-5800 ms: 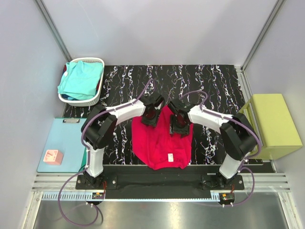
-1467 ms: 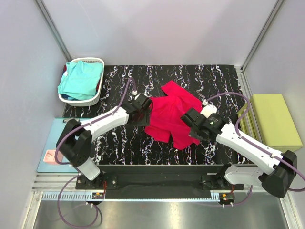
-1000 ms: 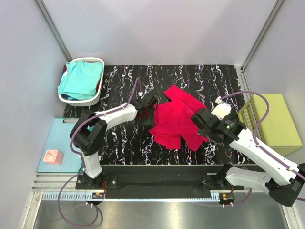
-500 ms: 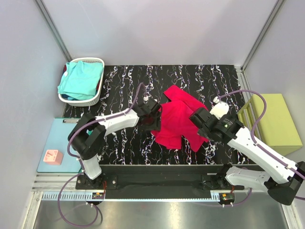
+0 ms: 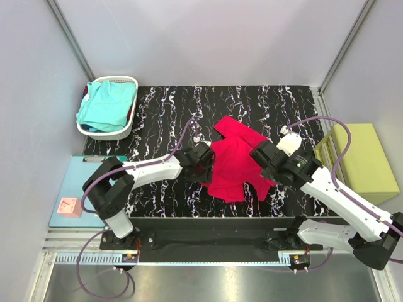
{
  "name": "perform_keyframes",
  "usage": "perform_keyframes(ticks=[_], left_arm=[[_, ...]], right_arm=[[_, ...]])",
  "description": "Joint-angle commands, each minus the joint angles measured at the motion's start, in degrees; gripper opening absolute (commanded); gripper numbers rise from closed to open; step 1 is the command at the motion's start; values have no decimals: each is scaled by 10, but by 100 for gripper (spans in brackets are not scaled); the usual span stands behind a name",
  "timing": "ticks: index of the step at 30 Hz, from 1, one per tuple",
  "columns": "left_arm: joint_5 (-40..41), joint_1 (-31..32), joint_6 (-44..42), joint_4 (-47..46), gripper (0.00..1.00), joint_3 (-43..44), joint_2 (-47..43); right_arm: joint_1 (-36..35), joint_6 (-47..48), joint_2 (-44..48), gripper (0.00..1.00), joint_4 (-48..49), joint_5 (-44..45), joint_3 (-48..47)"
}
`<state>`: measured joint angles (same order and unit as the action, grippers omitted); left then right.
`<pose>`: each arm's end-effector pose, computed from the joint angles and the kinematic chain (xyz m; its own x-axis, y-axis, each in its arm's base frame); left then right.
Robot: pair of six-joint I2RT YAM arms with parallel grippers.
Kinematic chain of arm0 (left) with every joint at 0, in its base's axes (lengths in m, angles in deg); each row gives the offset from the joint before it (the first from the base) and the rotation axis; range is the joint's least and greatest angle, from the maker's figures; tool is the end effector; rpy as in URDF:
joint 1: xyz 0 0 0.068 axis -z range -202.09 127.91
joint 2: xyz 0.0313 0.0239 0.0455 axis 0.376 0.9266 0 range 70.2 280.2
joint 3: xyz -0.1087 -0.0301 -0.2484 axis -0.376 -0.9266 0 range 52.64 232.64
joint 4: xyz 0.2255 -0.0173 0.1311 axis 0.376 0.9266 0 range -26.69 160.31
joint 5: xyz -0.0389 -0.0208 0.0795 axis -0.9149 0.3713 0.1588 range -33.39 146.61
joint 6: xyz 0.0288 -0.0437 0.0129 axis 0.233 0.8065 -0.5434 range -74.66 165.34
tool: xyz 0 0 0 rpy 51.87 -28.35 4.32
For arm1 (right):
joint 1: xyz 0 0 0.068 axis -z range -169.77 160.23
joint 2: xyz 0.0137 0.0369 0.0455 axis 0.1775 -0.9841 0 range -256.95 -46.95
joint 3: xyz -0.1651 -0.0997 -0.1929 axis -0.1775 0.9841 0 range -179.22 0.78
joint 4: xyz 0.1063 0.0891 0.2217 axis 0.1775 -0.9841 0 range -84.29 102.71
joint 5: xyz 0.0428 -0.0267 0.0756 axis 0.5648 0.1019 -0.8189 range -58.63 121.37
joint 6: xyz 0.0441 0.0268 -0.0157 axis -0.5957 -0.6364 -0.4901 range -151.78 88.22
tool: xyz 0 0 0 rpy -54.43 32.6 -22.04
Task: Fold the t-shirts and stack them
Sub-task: Flatten out the tshirt
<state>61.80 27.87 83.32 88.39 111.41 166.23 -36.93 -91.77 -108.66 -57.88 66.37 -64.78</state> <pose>0.2146 -0.2504 0.1785 -0.9017 0.1205 -0.4153 0.2290 0.9477 -0.2223 0.1347 0.1152 0.3274 -0.6992 0.2893 -0.6538 0.3176 0.9450 0.0784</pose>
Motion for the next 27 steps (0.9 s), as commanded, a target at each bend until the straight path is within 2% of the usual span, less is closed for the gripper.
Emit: perform_keyframes(ticks=[1, 6, 11, 13, 15, 17, 18, 20, 21, 23, 24, 26, 27], left_arm=[[10, -1, -7, -21, 53, 14, -12], [57, -9, -31, 9, 63, 69, -14], [59, -45, -54, 51, 64, 174, 24], [59, -49, -56, 56, 64, 196, 23], [61, -50, -55, 56, 64, 200, 17], [64, -50, -51, 56, 63, 190, 3], [64, -50, -45, 56, 64, 183, -2], [62, -50, -37, 55, 64, 159, -17], [59, -50, -27, 54, 63, 149, -29], [53, -48, -16, 48, 63, 113, -44], [52, -47, -7, 45, 63, 100, -62], [54, -43, 0, 39, 63, 65, -80], [58, -42, 4, 38, 63, 56, -98]], right_arm=[[-3, 17, 7, 0, -9, 52, -67], [-3, 33, 8, 0, -52, 94, -126], [-3, 22, 26, 0, -46, 68, -107], [-3, 53, 22, 0, -16, 74, -128], [-3, 155, 6, 0, 54, 78, -164], [-2, 253, -38, 0, 87, 77, -260], [-3, 281, -59, 0, 103, 79, -348], [-3, 343, -118, 0, 110, 81, -440], [-3, 359, -134, 0, 122, 78, -523], [-4, 404, -175, 0, 137, 70, -598], [-3, 417, -190, 0, 140, 69, -678], [-3, 461, -238, 0, 139, 74, -760], [-3, 477, -253, 0, 141, 74, -831]])
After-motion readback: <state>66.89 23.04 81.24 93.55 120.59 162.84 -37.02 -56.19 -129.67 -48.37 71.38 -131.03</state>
